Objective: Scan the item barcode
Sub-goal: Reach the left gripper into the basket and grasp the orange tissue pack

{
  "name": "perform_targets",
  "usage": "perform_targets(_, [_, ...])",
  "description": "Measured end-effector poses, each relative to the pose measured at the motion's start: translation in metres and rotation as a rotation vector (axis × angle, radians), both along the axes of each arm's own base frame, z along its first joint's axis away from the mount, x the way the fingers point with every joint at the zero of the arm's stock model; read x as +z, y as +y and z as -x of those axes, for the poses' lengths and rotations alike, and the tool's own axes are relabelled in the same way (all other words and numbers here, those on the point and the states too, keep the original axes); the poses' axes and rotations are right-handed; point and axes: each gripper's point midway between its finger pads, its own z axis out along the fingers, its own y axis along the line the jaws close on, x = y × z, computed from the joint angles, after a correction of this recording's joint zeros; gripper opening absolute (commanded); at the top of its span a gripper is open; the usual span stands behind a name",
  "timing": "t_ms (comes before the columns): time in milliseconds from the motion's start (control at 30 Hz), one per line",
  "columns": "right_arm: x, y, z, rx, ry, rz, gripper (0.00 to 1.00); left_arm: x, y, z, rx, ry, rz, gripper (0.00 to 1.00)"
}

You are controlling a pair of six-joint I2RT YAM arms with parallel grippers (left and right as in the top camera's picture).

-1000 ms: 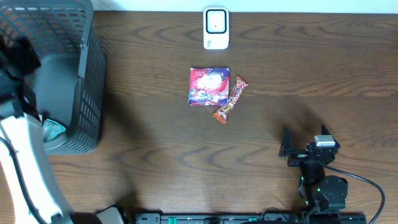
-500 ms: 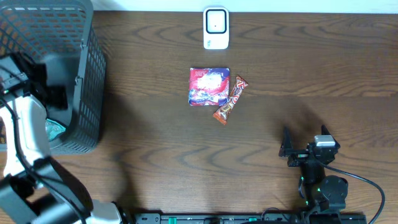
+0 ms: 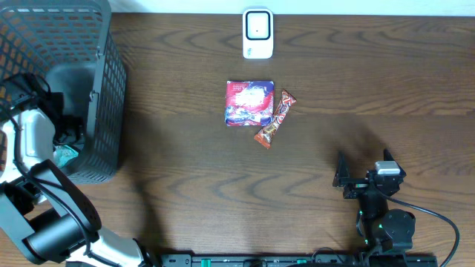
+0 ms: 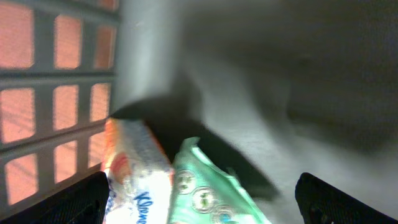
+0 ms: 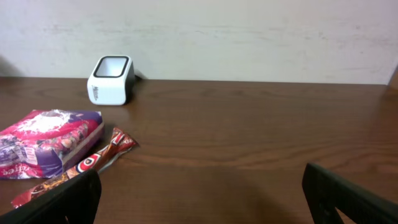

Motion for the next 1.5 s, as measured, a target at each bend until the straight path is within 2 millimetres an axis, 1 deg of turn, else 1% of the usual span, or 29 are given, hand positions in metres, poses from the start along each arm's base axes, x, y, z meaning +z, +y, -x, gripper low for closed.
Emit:
perform_targets(133, [0.000, 0.000, 0.000, 0.000, 0.000, 0.000, 0.99, 0.003, 0.021, 0.006, 0.094, -0.020, -0.054, 0.95])
perform_targets(233, [0.000, 0.000, 0.000, 0.000, 0.000, 0.000, 0.99, 0.006, 0.033, 0.012, 0.177, -0.041, -0.071, 0.87])
perform_targets(267, [0.000, 0.000, 0.000, 0.000, 0.000, 0.000, 0.99, 0.006, 0.036, 0.015, 0.199, -0.045, -0.075, 0.84])
perform_targets(367, [0.000, 0.000, 0.000, 0.000, 0.000, 0.000, 0.99, 0.006, 0.040, 0.018, 0.236, -0.057, -0.073, 0.84])
perform_targets(433, [0.000, 0.000, 0.000, 0.000, 0.000, 0.000, 0.99, 0.006, 0.040, 0.018, 0.241, -0.065, -0.063, 0.84])
perform_targets(467, [0.000, 0.000, 0.000, 0.000, 0.000, 0.000, 0.99, 0.005, 0.039, 0.017, 0.243, -0.069, -0.058, 0.80])
perform_targets(567, [0.000, 0.000, 0.000, 0.000, 0.000, 0.000, 0.99, 0.004, 0.038, 0.017, 0.253, -0.076, -0.046, 0.63])
perform_targets(633, [0.000, 0.000, 0.000, 0.000, 0.000, 0.000, 0.99, 0.002, 0.037, 0.017, 0.258, -0.073, -0.038, 0.58])
perform_targets(733, [0.000, 0.000, 0.000, 0.000, 0.000, 0.000, 0.99, -0.005, 0.035, 0.019, 0.269, -0.059, -0.020, 0.56])
perform_targets(767, [0.000, 0.000, 0.000, 0.000, 0.000, 0.000, 0.99, -0.008, 0.034, 0.020, 0.272, -0.053, -0.013, 0.50])
perform_targets(800, [0.000, 0.000, 0.000, 0.000, 0.000, 0.000, 0.99, -0.011, 0.033, 0.020, 0.279, -0.047, -0.007, 0.37])
perform_targets(833, [0.000, 0.000, 0.000, 0.000, 0.000, 0.000, 0.99, -0.014, 0.032, 0.021, 0.283, -0.039, 0.000, 0.19])
perform_targets(867, [0.000, 0.000, 0.000, 0.000, 0.000, 0.000, 0.99, -0.017, 0.032, 0.022, 0.285, -0.033, 0.002, 0.08])
perform_targets(1033, [0.000, 0.000, 0.000, 0.000, 0.000, 0.000, 0.99, -0.018, 0.033, 0.021, 0.283, -0.031, -0.003, 0.07])
perform_targets(1133, [0.000, 0.000, 0.000, 0.000, 0.000, 0.000, 0.99, -0.013, 0.034, 0.019, 0.291, -0.051, -0.008, 0.07])
perform_targets(1200, [0.000, 0.000, 0.000, 0.000, 0.000, 0.000, 0.99, -0.001, 0.035, 0.014, 0.306, -0.100, -0.022, 0.07])
perform_targets(1267, [0.000, 0.000, 0.000, 0.000, 0.000, 0.000, 0.99, 0.020, 0.038, 0.003, 0.315, -0.184, -0.054, 0.07])
perform_targets(1300, [0.000, 0.000, 0.000, 0.000, 0.000, 0.000, 0.99, 0.035, 0.038, -0.005, 0.317, -0.243, -0.072, 0.07])
perform_targets(1333, [0.000, 0.000, 0.000, 0.000, 0.000, 0.000, 0.99, 0.053, 0.037, -0.014, 0.309, -0.309, -0.092, 0.07])
perform_targets(1400, [0.000, 0.000, 0.000, 0.000, 0.000, 0.000, 0.99, 0.099, 0.029, -0.034, 0.275, -0.471, -0.120, 0.07])
perform_targets(1433, [0.000, 0.000, 0.000, 0.000, 0.000, 0.000, 0.99, 0.122, 0.022, -0.044, 0.244, -0.553, -0.125, 0.07])
perform_targets(1500, [0.000, 0.000, 0.000, 0.000, 0.000, 0.000, 0.99, 0.171, 0.001, -0.063, 0.163, -0.722, -0.113, 0.08])
